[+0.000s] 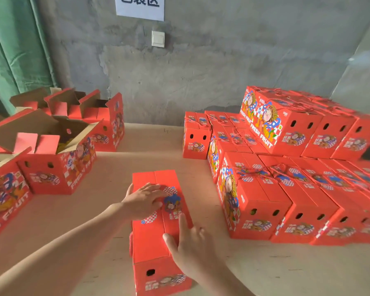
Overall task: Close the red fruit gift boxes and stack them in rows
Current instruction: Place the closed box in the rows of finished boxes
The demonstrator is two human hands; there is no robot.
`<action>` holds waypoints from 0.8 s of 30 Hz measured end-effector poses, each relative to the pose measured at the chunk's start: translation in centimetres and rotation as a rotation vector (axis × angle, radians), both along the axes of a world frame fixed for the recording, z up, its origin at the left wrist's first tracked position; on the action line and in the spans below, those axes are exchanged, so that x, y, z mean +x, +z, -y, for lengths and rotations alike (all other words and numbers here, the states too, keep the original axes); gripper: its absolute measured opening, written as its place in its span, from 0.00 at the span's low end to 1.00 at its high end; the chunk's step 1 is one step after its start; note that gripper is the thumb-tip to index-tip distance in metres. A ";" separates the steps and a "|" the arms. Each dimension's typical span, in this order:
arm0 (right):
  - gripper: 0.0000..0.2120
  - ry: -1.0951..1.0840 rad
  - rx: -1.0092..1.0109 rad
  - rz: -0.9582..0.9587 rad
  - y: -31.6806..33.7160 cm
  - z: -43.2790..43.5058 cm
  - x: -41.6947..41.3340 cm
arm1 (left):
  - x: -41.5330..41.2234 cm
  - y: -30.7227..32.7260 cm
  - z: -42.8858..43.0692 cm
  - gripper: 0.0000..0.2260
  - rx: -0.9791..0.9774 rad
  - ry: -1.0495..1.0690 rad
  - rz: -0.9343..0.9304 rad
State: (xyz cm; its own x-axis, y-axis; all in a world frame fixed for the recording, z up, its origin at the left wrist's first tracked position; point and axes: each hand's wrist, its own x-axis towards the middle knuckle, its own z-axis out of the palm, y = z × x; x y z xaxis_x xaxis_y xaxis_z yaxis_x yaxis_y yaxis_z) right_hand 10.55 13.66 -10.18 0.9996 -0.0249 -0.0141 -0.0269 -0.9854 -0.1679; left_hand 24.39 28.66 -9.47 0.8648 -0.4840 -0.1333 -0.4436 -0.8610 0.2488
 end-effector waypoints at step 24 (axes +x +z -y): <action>0.11 -0.111 0.827 0.261 -0.2 0.6 5.5 | -7.2 -6.8 -2.3 0.19 -1.521 1.155 -1.041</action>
State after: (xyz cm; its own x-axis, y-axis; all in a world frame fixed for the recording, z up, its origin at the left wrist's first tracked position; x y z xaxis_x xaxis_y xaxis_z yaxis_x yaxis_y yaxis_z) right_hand 16.05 13.06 -10.38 0.9657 -0.2057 0.1583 0.0232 -0.5391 -0.8419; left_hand 17.22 30.93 -16.27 0.6626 -0.1049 -0.7416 0.6930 0.4614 0.5539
